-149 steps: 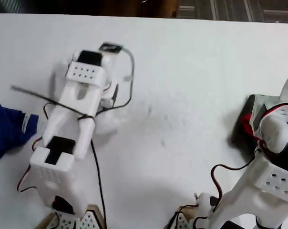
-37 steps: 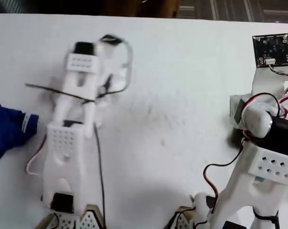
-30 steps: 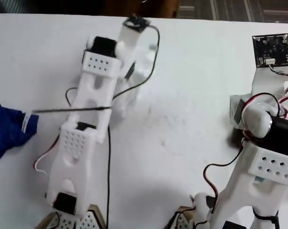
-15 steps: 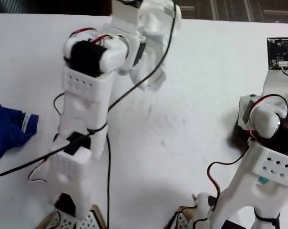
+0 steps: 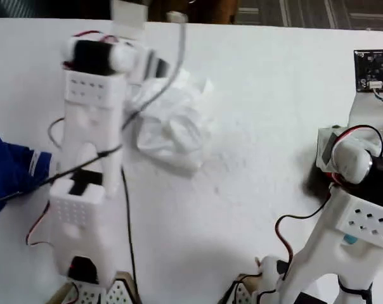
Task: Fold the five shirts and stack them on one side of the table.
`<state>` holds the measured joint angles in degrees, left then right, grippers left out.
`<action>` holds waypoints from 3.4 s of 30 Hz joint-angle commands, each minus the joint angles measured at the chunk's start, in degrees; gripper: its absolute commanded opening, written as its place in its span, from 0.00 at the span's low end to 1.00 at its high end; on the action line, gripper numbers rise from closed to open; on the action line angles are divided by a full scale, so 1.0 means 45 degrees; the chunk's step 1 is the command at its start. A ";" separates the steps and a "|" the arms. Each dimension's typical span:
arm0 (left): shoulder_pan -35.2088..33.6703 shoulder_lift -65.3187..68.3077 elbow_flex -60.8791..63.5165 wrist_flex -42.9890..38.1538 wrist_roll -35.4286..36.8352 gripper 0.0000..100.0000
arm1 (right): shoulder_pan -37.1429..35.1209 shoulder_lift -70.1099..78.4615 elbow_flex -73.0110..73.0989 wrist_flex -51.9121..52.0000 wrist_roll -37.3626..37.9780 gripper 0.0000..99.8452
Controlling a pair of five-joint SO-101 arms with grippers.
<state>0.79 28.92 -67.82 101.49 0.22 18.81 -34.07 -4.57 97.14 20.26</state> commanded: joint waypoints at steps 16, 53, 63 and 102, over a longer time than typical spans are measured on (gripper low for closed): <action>-0.6838 -0.0137 0.7824 0.0176 -0.0410 0.24 | -0.7805 1.0520 -0.3907 -0.0537 -0.1074 0.23; -0.7033 -0.0117 0.8449 -0.0020 -0.0821 0.24 | -0.7883 1.5404 -1.1839 0.0947 -0.2716 0.02; -0.7033 -0.0117 0.8469 0.0039 -0.0879 0.24 | -0.6984 0.8098 -1.1858 0.0635 -0.2696 0.02; -0.1915 -0.0078 1.0930 -0.0215 -0.4396 0.25 | -0.4112 0.2745 -0.5411 0.0654 0.0488 0.02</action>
<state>-11.78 28.92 -20.18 101.32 -19.12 -4.66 -20.26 -28.84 100.40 21.23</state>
